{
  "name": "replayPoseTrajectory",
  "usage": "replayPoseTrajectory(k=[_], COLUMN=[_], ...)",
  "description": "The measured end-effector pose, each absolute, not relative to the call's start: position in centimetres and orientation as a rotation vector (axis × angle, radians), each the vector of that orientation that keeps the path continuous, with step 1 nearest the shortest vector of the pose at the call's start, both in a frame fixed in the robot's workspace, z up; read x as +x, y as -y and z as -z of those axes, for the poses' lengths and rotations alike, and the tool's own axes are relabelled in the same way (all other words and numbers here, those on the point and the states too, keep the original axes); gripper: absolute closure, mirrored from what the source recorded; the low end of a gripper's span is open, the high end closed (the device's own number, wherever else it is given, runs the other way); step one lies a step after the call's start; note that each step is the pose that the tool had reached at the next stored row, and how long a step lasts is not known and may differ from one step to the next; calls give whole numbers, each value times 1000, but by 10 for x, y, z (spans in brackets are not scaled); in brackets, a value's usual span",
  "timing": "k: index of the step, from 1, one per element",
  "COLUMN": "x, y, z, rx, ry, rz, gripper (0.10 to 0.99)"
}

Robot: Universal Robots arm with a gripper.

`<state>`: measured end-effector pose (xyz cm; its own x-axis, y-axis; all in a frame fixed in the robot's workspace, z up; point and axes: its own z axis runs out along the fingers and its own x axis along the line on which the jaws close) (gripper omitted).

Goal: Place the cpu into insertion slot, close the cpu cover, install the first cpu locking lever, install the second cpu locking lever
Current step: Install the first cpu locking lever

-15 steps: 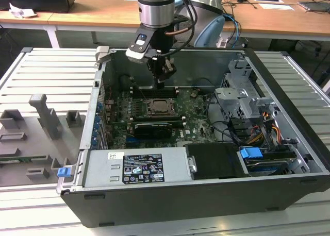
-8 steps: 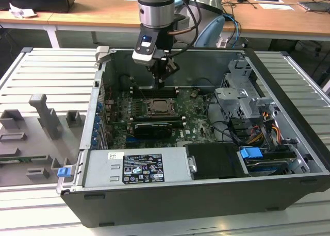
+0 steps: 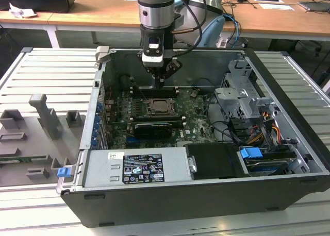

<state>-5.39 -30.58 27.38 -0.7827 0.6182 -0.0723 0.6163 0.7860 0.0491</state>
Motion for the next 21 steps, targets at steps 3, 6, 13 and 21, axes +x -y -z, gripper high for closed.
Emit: replayPoseTrajectory(k=[3, 6, 13, 21], x=[-54, -54, -54, -54], y=[306, 306, 306, 306], z=[-272, -271, -270, -269], rx=[837, 698, 659, 438], ry=[-2942, -2983, -3028, -3087], rz=[-42, -47, -56, -97], gripper=[980, 980, 980, 980])
